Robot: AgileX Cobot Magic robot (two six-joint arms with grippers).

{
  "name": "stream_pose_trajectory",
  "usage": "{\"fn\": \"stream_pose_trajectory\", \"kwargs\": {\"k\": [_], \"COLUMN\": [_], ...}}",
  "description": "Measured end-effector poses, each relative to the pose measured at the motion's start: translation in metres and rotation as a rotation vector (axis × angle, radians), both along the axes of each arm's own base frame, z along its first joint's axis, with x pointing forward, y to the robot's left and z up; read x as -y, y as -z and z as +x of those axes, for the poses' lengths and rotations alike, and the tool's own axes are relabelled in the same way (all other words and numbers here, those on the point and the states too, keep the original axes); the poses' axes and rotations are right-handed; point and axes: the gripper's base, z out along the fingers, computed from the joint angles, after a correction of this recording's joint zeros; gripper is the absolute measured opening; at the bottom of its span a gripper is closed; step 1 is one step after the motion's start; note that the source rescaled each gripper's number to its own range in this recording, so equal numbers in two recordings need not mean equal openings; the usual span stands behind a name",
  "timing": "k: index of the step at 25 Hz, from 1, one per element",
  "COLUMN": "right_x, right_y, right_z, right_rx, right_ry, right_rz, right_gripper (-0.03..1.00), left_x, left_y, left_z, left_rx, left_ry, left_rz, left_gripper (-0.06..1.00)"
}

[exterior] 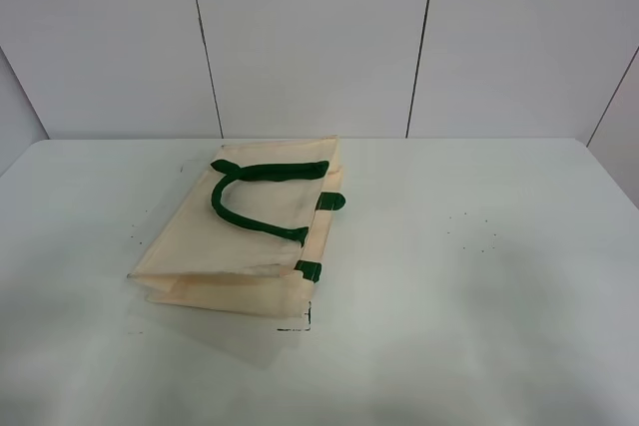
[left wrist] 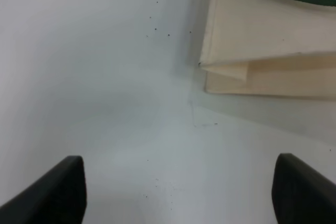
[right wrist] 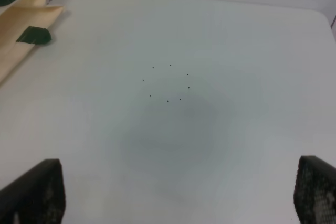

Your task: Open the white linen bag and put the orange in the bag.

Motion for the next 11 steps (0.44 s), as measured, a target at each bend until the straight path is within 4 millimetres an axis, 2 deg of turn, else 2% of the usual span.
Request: {"fn": "stream_pose_trajectory", "kwargs": {"k": [11], "right_x": [0.0], "right_y": [0.0], "right_z": [0.0], "right_rx": [0.0], "right_ry": [0.0], "right_rz": [0.0], "right_gripper": [1.0], "left_x": [-0.0004], "left_y": [0.0], "left_z": [0.0], "left_rx": [0.0], "left_ry": [0.041], "left_rz": [0.0], "left_gripper": [0.95]}}
